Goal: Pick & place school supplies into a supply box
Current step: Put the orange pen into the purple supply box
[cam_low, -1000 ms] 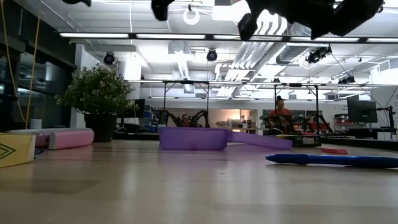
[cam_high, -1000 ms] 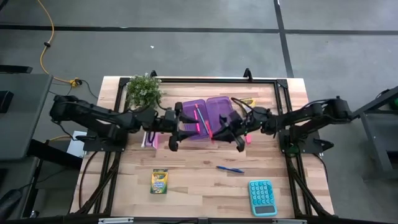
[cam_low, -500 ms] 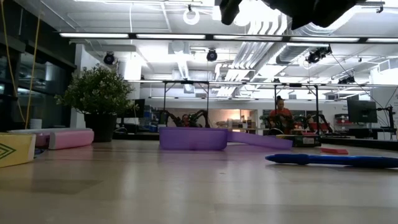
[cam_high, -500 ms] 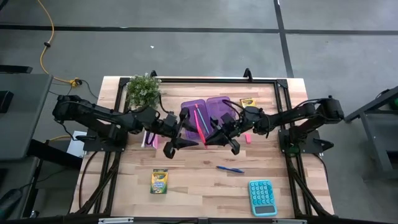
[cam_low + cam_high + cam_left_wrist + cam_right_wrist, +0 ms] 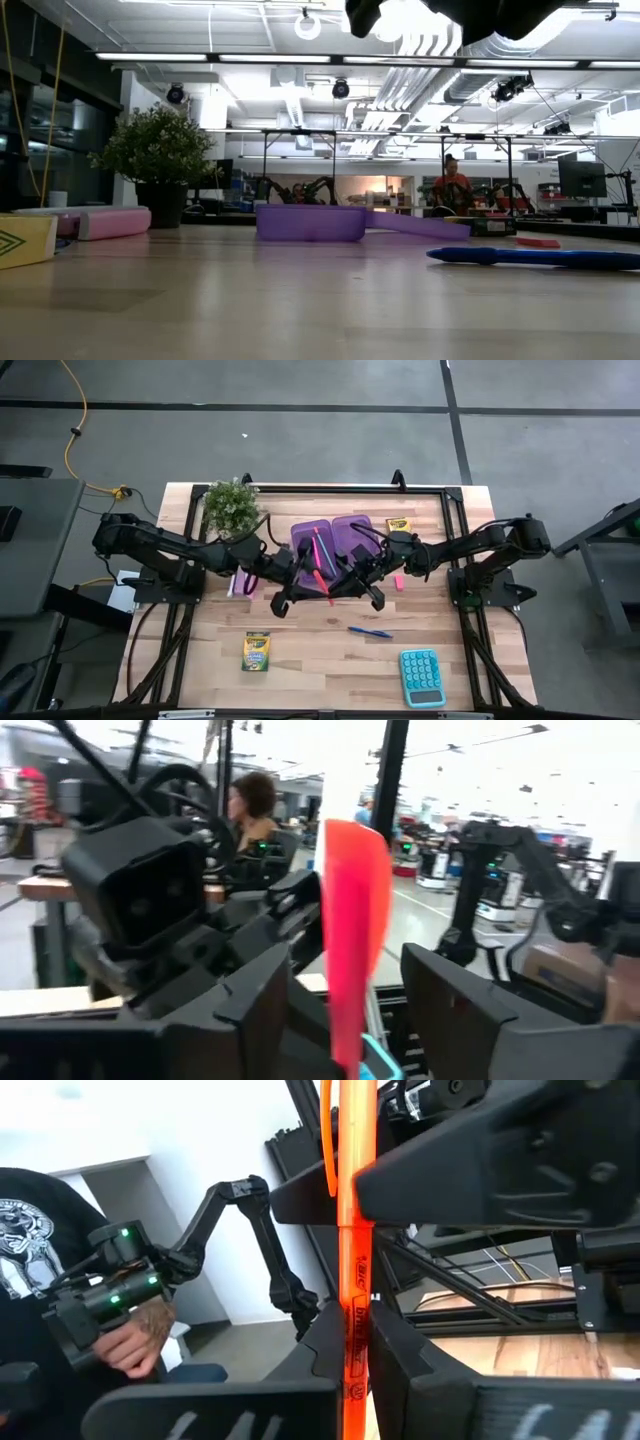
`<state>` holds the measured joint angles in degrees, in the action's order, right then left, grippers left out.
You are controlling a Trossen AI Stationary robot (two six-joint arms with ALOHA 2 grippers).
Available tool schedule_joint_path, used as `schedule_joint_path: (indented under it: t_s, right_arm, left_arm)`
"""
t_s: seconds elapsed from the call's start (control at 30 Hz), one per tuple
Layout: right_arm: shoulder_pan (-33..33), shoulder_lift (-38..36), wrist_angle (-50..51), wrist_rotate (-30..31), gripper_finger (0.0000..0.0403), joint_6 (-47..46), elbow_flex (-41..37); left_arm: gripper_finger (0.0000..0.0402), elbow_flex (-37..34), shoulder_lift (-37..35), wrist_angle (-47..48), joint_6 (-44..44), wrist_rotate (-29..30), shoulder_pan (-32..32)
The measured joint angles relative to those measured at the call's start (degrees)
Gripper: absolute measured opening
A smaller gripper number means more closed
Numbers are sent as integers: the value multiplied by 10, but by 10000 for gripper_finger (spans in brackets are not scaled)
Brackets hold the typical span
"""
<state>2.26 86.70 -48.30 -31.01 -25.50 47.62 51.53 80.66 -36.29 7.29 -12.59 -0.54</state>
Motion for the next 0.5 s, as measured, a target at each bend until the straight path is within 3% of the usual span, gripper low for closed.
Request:
schedule_joint_path:
  t_s: [0.1, 0.5]
  right_arm:
    - [0, 0, 0, -3, 3, 0, 0]
    - [0, 0, -4, -6, 3, -2, 0]
  left_arm:
    - [152, 0, 0, 0, 0, -26, 0]
    - [49, 0, -1, 0, -20, -28, 2]
